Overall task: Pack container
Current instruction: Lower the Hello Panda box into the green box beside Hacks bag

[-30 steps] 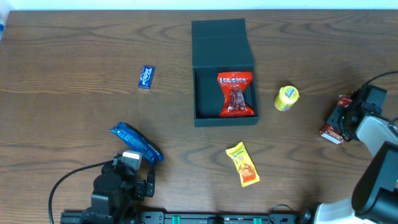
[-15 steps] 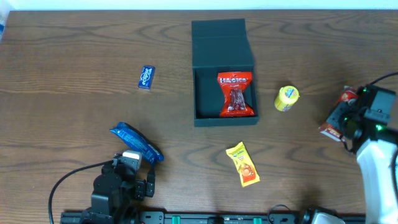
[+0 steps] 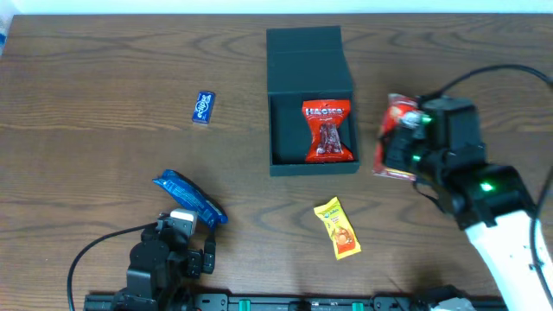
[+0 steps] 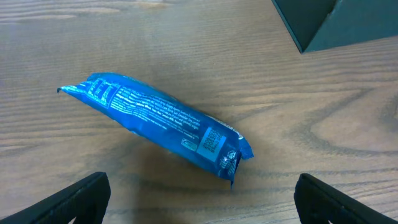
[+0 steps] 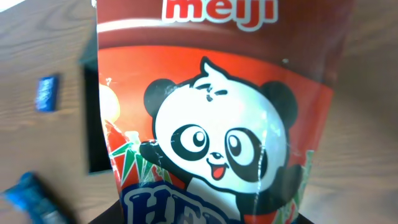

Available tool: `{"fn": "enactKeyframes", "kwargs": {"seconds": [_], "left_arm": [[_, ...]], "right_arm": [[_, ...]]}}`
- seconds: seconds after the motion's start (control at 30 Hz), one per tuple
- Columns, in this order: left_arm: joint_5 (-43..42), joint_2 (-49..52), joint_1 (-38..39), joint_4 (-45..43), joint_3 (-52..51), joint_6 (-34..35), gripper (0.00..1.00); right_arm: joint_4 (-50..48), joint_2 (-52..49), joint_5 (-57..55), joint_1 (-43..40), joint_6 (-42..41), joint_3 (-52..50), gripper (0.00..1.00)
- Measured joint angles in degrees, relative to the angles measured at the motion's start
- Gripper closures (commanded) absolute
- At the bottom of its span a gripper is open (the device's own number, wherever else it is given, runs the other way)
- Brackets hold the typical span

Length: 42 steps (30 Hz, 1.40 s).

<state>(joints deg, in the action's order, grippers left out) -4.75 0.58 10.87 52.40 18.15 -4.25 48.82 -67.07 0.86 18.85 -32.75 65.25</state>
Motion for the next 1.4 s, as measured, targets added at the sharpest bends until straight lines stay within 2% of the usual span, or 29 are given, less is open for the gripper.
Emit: {"fn": "enactKeyframes", "kwargs": {"seconds": [0.33,0.7,0.97,1.2,1.33,1.4], "left_arm": [[0.0,0.0,0.0,0.0,-0.02,0.11,0.05],[0.0,0.0,0.0,0.0,-0.02,0.15,0.05],[0.0,0.0,0.0,0.0,-0.02,0.15,0.05],[0.0,0.0,0.0,-0.02,-0.02,0.13,0.05],[0.0,0.0,0.0,-0.02,-0.02,0.15,0.05],[0.0,0.0,0.0,-0.02,-0.02,0.15,0.05]], "right_arm": [[-2.86,-22.84,-2.38,16.46,-6.95,13.2,0.59],[-9.7,-41.24,-4.52,18.71,-8.92,22.23,0.55],[-10.56,-47.89,-4.63,18.69,-9.16,22.36,0.54],[-10.32,-48.78,-4.68,18.69,-9.16,22.4,0.51],[-9.64,-48.83,-4.7,18.69,-9.18,22.45,0.46],[-9.38,-48.83,-4.72,18.69,-9.18,22.45,0.48]]}}
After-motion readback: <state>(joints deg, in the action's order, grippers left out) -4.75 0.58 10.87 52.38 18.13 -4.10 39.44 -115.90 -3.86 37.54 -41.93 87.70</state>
